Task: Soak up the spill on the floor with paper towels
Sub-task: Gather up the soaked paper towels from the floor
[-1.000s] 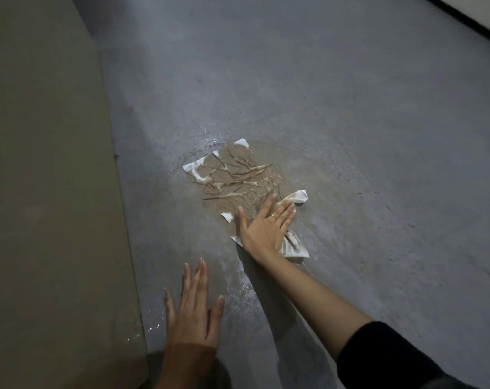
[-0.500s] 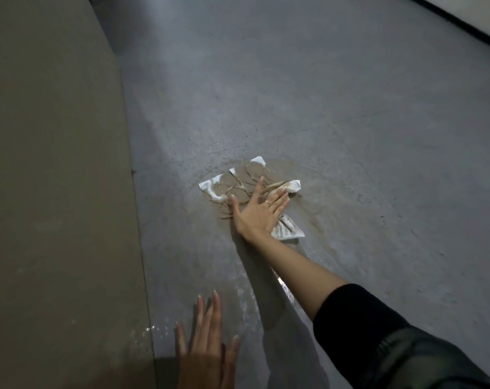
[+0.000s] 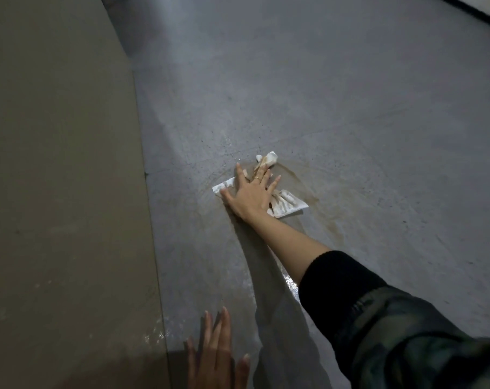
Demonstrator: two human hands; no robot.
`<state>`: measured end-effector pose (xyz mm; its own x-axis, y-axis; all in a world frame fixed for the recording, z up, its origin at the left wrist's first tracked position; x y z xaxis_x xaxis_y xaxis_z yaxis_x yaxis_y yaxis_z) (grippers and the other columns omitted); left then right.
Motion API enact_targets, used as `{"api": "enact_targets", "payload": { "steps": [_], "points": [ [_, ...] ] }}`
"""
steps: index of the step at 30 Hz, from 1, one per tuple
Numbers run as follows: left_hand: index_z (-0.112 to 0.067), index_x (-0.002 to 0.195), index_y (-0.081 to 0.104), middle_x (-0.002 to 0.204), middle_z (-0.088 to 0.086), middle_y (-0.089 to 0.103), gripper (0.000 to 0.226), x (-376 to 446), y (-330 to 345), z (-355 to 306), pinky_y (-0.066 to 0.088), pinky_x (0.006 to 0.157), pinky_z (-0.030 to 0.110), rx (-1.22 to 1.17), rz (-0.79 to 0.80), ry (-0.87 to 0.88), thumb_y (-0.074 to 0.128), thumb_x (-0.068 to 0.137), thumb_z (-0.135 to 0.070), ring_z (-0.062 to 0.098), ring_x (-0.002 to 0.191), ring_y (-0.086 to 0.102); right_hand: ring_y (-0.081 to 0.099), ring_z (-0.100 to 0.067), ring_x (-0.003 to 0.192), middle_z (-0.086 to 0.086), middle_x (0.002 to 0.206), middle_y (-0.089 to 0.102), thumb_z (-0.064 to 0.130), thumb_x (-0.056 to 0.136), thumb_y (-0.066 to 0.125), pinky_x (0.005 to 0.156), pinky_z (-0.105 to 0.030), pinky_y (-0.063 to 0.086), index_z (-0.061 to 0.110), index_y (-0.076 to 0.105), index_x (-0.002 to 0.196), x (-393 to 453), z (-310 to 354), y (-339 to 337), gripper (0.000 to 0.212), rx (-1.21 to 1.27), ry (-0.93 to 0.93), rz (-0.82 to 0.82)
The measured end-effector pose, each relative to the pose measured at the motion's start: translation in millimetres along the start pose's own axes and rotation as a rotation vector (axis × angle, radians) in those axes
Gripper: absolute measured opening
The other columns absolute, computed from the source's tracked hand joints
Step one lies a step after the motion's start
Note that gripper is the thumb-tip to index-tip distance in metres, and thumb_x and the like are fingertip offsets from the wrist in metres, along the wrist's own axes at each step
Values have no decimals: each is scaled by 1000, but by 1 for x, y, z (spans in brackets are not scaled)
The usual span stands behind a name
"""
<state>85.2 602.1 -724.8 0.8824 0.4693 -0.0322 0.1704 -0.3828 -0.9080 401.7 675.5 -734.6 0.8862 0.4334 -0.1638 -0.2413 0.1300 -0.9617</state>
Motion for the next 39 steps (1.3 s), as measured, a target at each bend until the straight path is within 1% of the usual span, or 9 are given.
{"api": "enact_targets", "payload": {
  "steps": [3, 7, 10, 17, 26, 30, 33, 36, 39],
  "points": [
    [-22, 144, 31, 153, 7, 35, 62, -2, -4, -2, 4, 115, 30, 24, 2, -7, 8, 97, -55, 7, 148, 1, 16, -42, 143, -26, 157, 16, 70, 88, 34, 110, -66, -11, 34, 22, 151, 2, 6, -5, 74, -46, -128, -11],
    [-31, 147, 20, 129, 4, 62, 57, -8, 3, -6, 18, 110, 39, -23, -43, -21, 9, 97, -57, 0, 146, 3, 28, -32, 142, -12, 156, 28, 66, 89, 37, 111, -67, -10, 31, 19, 153, -1, 8, -11, 76, -93, -319, -34],
    [-33, 147, 21, 131, 1, 61, 57, -7, 5, -8, 27, 100, 43, -20, -7, -16, 8, 97, -57, -1, 145, 5, 32, -28, 140, -5, 152, 36, 61, 89, 44, 112, -67, -6, 26, 12, 155, -8, 4, -16, 82, -101, -457, -18],
    [-36, 152, 10, 137, -4, 56, 60, -11, 0, -14, 11, 108, 30, -68, 16, 0, 6, 96, -58, -1, 145, 7, 41, -25, 130, -5, 140, 47, 41, 87, 53, 113, -66, -4, 19, 10, 155, -39, -15, -25, 84, -164, -798, 48],
    [-34, 152, 11, 140, -12, 52, 61, -15, -6, -26, 9, 107, 27, -58, 57, 48, 10, 96, -57, 8, 143, 15, 44, -17, 127, 6, 122, 57, 39, 88, 56, 116, -57, -4, 34, 49, 137, -87, -71, -30, 50, -79, -938, 32],
    [-34, 152, 7, 151, -22, 26, 60, -17, -9, -30, 8, 108, 28, -68, 35, 89, 11, 97, -57, 6, 145, 8, 55, -22, 113, 2, 109, 65, 32, 83, 70, 112, -49, 20, 27, 69, 115, -87, -102, -30, 33, 89, -812, -41],
    [-33, 153, 8, 142, -15, 37, 61, -20, -10, -32, 7, 108, 29, -63, 44, 97, 9, 97, -58, 4, 146, 4, 49, -27, 119, -6, 123, 57, 42, 72, 79, 101, -49, 39, 28, 76, 97, -75, -120, -38, 29, 245, -589, -122],
    [-34, 152, 8, 140, -13, 39, 60, -23, -12, -34, 7, 108, 28, -62, 53, 113, 9, 97, -58, 6, 146, 5, 28, -30, 138, -13, 147, 33, 52, 62, 82, 111, -48, 32, 31, 61, 125, -63, -132, -45, 70, 211, -277, -94],
    [-34, 152, 8, 138, -13, 41, 60, -25, -13, -34, 9, 110, 30, -44, 39, 117, 9, 97, -59, 5, 147, 3, 17, -35, 145, -19, 159, 10, 63, 56, 81, 117, -49, 19, 33, 14, 152, -54, -136, -47, 121, 188, -69, 55]
  ]
}}
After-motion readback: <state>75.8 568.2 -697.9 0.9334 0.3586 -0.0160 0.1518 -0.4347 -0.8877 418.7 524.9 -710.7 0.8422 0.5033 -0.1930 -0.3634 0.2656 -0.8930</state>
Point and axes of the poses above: each hand's wrist, its own x-axis towards the middle knuckle, its own y-axis out of the palm, z = x × y, the point moved 5 cm from there along x, towards the middle knuckle
